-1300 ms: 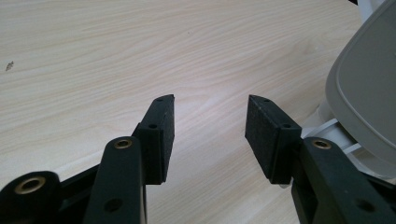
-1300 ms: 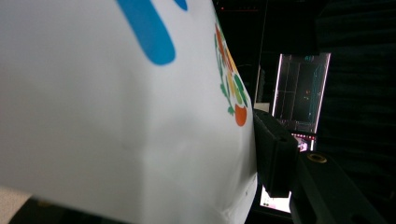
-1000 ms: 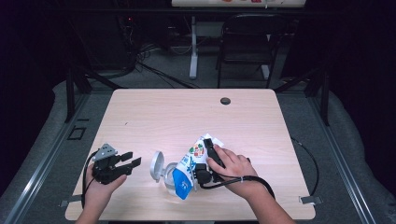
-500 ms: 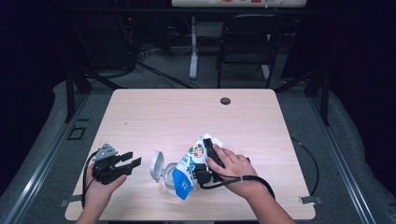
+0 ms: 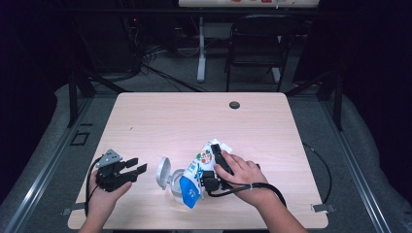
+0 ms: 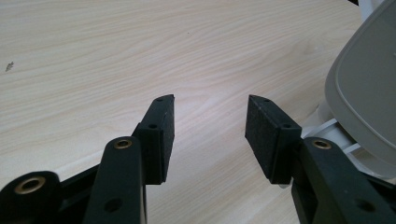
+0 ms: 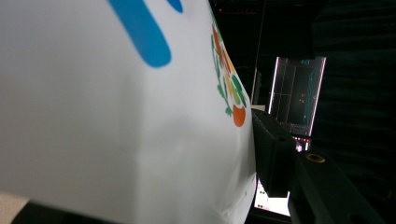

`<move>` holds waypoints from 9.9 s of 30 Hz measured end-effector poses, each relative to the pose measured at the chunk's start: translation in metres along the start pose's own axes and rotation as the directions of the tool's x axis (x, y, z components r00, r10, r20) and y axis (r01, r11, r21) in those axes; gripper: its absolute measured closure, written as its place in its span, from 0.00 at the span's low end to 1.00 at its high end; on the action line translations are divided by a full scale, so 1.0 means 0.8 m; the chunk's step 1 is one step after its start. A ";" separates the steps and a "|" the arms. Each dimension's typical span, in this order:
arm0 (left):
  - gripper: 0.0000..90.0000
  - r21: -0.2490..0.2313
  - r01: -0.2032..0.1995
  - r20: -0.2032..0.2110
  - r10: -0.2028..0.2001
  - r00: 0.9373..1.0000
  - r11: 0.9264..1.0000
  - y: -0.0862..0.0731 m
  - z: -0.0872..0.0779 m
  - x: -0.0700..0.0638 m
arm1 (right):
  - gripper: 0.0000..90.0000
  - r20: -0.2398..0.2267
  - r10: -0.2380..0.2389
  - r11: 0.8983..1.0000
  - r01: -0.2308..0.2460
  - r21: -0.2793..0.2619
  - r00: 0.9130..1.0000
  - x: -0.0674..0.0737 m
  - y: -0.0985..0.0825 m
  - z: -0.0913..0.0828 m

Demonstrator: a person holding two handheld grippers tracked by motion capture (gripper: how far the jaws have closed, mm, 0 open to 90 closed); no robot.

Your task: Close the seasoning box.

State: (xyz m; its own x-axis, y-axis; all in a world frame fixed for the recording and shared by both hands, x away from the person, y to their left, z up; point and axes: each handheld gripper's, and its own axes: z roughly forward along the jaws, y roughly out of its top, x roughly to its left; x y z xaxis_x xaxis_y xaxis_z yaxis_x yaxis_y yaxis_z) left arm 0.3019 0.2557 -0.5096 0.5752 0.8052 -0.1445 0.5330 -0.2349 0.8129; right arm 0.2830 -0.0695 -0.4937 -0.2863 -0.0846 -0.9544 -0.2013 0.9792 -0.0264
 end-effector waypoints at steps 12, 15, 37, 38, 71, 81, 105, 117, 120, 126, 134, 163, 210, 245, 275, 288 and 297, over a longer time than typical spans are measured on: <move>0.59 0.000 0.000 0.000 0.000 1.000 1.000 0.000 0.000 0.000 | 0.65 -0.001 0.001 1.000 -0.001 -0.002 1.000 0.000 0.000 0.000; 0.59 0.000 -0.001 0.000 0.001 1.000 1.000 0.000 0.000 0.000 | 0.65 -0.001 0.000 1.000 0.000 -0.001 1.000 0.000 0.000 0.000; 0.59 0.002 -0.001 0.000 0.001 1.000 1.000 0.000 0.000 0.000 | 0.65 0.003 -0.003 1.000 0.003 -0.008 1.000 -0.001 0.000 0.000; 0.59 0.002 -0.001 0.000 0.001 1.000 1.000 0.000 0.000 0.000 | 0.65 0.003 -0.004 1.000 0.004 -0.005 1.000 -0.001 0.000 0.000; 0.59 0.002 0.005 0.001 -0.005 1.000 1.000 -0.001 0.001 0.000 | 0.66 0.006 -0.015 1.000 0.015 -0.011 1.000 -0.001 0.001 -0.001; 0.59 0.002 0.005 0.001 -0.005 1.000 1.000 0.000 0.001 0.000 | 0.66 0.010 -0.019 1.000 0.019 -0.013 1.000 -0.001 0.000 -0.002; 0.59 0.003 0.003 -0.002 -0.003 1.000 1.000 -0.001 0.000 0.001 | 0.66 0.015 -0.026 1.000 0.026 -0.011 1.000 -0.002 0.003 -0.003; 0.59 0.002 0.004 -0.002 -0.004 1.000 1.000 -0.001 0.000 0.000 | 0.67 0.021 -0.029 0.999 0.029 -0.014 0.999 -0.002 0.003 -0.004; 0.59 0.003 0.002 -0.002 -0.002 1.000 1.000 0.000 0.000 0.000 | 0.67 0.020 -0.031 0.999 0.032 -0.012 0.999 -0.002 0.003 -0.005; 0.59 0.003 0.002 -0.002 -0.002 1.000 1.000 0.000 0.000 0.001 | 0.67 0.022 -0.031 0.999 0.032 -0.014 0.999 -0.002 0.003 -0.005; 0.59 0.003 0.002 -0.002 -0.002 1.000 1.000 0.000 0.000 0.001 | 0.67 0.023 -0.031 0.999 0.031 -0.013 0.999 -0.002 0.003 -0.005; 0.59 0.002 0.005 -0.002 -0.005 1.000 1.000 0.000 0.000 0.001 | 0.68 0.029 -0.055 0.998 0.055 -0.017 0.998 -0.005 0.008 -0.004; 0.59 0.001 0.003 -0.001 -0.003 1.000 1.000 0.000 -0.001 0.001 | 0.69 0.048 -0.083 0.996 0.084 -0.016 0.995 -0.011 0.009 -0.004; 0.59 0.003 0.002 -0.001 -0.002 1.000 1.000 0.000 0.001 0.000 | 0.69 0.068 -0.104 0.994 0.105 -0.013 0.992 -0.012 0.011 -0.008; 0.59 0.001 0.004 -0.003 -0.004 1.000 1.000 0.000 0.001 0.001 | 0.69 0.099 -0.116 0.993 0.119 -0.027 0.988 -0.012 0.011 -0.009; 0.59 0.002 0.004 -0.003 -0.004 1.000 1.000 -0.001 0.000 0.000 | 0.69 0.116 -0.153 0.988 0.155 -0.014 0.981 -0.011 0.014 -0.010; 0.59 0.002 0.003 0.000 -0.003 1.000 1.000 -0.001 0.001 0.000 | 0.69 0.118 -0.143 0.989 0.146 -0.021 0.983 -0.010 0.014 -0.010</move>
State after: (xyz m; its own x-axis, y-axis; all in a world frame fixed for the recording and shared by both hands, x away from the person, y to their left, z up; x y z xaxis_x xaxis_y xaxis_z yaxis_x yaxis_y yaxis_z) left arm 0.3023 0.2553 -0.5108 0.5732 0.8062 -0.1468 0.5362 -0.2335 0.8112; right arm 0.2754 -0.0597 -0.4839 -0.1420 -0.2013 -0.9692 -0.2611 0.9520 -0.1595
